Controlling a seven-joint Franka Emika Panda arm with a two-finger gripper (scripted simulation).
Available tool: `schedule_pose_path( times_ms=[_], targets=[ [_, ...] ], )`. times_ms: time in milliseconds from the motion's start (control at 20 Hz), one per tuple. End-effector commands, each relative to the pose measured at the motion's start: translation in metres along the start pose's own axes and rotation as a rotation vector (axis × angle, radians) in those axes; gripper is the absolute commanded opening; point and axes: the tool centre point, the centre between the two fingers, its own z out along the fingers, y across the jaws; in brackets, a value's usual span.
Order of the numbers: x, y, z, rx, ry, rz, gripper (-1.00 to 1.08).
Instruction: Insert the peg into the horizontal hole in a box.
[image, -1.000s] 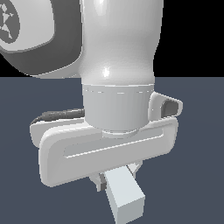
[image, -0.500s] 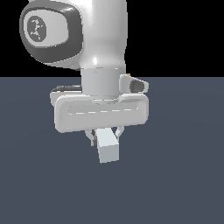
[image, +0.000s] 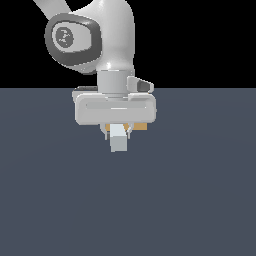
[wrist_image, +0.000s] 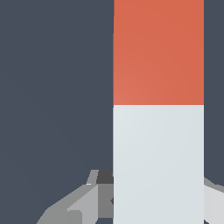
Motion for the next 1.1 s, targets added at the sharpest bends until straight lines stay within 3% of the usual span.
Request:
schedule_pose_path(
  times_ms=[0,500,1050],
  targets=[
    [0.019,0.002,-0.006,-0.003,0.0,0.025,-1.0],
    [0.066,0.01,-0.016,-0.003,-0.001,0.083,-1.0],
    [0.074,0.013,-0.016,-0.001,0.0,0.091,-1.0]
  ],
)
